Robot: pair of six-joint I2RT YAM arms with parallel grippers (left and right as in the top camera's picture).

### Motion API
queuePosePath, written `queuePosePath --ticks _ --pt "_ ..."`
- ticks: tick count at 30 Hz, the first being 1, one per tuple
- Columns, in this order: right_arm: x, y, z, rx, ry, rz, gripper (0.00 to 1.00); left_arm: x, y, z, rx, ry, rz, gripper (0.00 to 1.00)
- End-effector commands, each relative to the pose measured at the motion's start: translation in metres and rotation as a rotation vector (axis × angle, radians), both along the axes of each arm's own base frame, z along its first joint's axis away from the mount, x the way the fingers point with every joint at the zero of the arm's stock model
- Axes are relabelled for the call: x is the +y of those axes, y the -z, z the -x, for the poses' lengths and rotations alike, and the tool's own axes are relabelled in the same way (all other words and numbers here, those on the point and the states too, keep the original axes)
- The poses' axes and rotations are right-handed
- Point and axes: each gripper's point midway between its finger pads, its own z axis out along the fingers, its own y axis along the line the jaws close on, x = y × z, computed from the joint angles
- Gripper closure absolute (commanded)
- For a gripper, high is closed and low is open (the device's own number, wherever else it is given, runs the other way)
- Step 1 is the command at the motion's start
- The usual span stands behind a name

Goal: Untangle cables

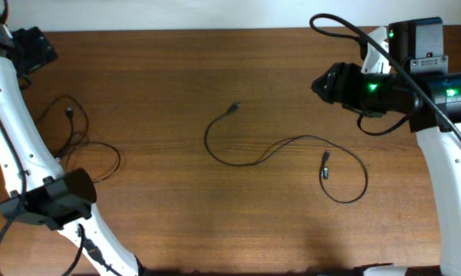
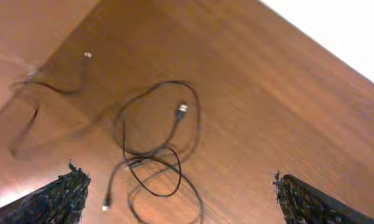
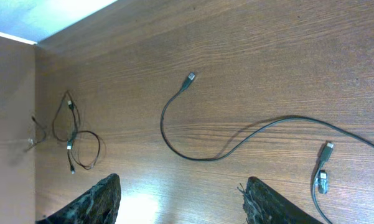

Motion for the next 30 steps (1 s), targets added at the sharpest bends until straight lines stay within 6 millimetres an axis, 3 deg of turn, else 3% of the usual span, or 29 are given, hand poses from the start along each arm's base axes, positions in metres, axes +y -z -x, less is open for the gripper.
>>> queuePosePath --ticks 1,4,6,9,12,14,15,16,19,22,23,24,30 --pt "-0.002 0.000 -0.004 -0.018 -0.019 0.026 0.36 -0.025 -0.045 0.010 -0.118 0.039 0.008 0.01" --pt "-0.002 0.000 -0.003 -0.016 -0.019 0.026 0.36 -0.074 -0.075 0.014 -0.189 0.199 0.032 0.00" --pt "-0.002 0.001 -0.004 -0.013 -0.019 0.026 0.36 -0.123 -0.083 0.013 -0.199 0.350 0.050 0.00" --pt "-0.002 0.002 -0.004 -0.022 -0.037 0.038 0.36 -0.199 -0.068 0.008 -0.131 0.548 0.070 0.00" --pt "-0.003 0.002 -0.004 -0.022 -0.035 0.045 0.36 -0.267 -0.039 0.010 -0.024 0.769 0.060 0.01" --pt "-0.006 0.003 -0.004 -0.020 -0.024 0.061 0.36 -0.310 -0.006 0.013 0.078 1.018 -0.015 0.00" --pt "-0.006 0.003 -0.004 -0.020 -0.024 0.061 0.36 -0.328 0.021 0.012 0.133 1.112 -0.030 0.00" --pt "-0.006 0.003 -0.004 -0.022 -0.029 0.064 0.36 -0.338 0.035 0.011 0.148 1.172 -0.017 0.00" --pt "-0.007 0.005 -0.002 -0.016 -0.044 0.076 0.35 -0.395 0.090 0.028 0.116 1.537 0.199 0.00" --pt "-0.007 0.005 -0.002 -0.016 -0.044 0.075 0.35 -0.403 0.132 0.028 0.118 1.563 0.245 0.00" --pt "-0.007 0.005 -0.002 -0.016 -0.045 0.075 0.35 -0.409 0.158 0.030 0.125 1.575 0.252 0.01" --pt "-0.007 0.005 -0.002 -0.016 -0.044 0.076 0.35 -0.413 0.170 0.031 0.124 1.586 0.249 0.02" --pt "-0.007 0.006 0.000 -0.008 -0.045 0.076 0.35 -0.453 0.214 0.039 0.057 1.670 0.213 0.00"
